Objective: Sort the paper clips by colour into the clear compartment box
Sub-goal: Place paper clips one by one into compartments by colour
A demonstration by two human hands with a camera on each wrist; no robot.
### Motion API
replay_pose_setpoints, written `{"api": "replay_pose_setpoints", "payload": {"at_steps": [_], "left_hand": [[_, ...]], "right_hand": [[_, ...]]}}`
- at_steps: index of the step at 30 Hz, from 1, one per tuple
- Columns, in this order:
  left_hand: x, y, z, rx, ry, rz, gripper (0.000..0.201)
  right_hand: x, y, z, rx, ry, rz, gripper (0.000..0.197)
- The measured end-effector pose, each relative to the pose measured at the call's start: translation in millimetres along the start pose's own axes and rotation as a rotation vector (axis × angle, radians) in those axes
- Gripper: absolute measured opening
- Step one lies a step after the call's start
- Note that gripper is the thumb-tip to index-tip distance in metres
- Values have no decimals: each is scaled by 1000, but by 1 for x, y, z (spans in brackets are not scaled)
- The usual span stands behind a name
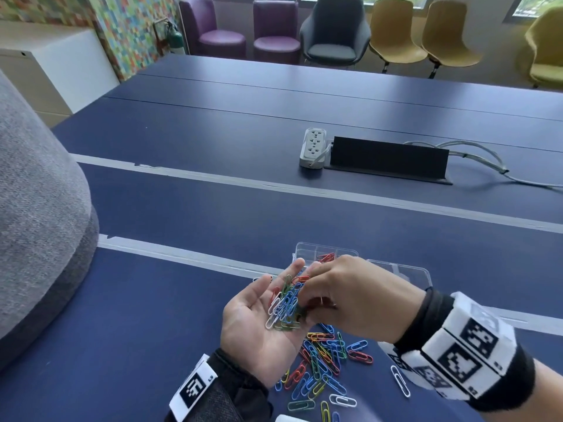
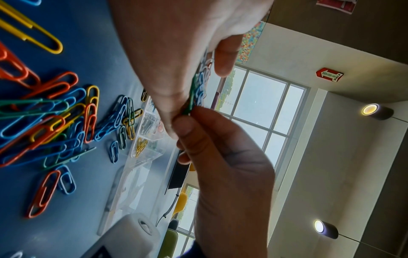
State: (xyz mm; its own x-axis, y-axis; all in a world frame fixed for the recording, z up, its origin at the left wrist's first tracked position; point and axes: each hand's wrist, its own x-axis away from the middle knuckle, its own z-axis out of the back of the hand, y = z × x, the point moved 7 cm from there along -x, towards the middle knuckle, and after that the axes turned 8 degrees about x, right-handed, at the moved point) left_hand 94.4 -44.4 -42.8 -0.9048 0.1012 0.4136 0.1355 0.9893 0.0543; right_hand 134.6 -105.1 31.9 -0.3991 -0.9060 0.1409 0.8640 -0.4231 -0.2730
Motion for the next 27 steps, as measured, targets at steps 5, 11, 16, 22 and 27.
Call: {"api": "replay_pose_setpoints", "payload": {"at_steps": [5, 11, 16, 22, 27], "left_hand": [[0, -2, 3, -23, 34, 6, 54], [-1, -2, 1, -7, 28, -13, 53], [0, -3, 6, -10, 54, -20, 55], [-2, -2, 6, -23, 49, -34, 51], [-2, -5, 6, -67, 43, 26, 52]], "right_hand": [[1, -2, 2, 15, 75, -12, 17], [1, -3, 3, -55, 116, -60, 18], [4, -3, 8, -64, 137, -92, 25], [11, -4, 17, -122, 188, -100, 24], [10, -20, 3, -43, 164, -65, 24]]}}
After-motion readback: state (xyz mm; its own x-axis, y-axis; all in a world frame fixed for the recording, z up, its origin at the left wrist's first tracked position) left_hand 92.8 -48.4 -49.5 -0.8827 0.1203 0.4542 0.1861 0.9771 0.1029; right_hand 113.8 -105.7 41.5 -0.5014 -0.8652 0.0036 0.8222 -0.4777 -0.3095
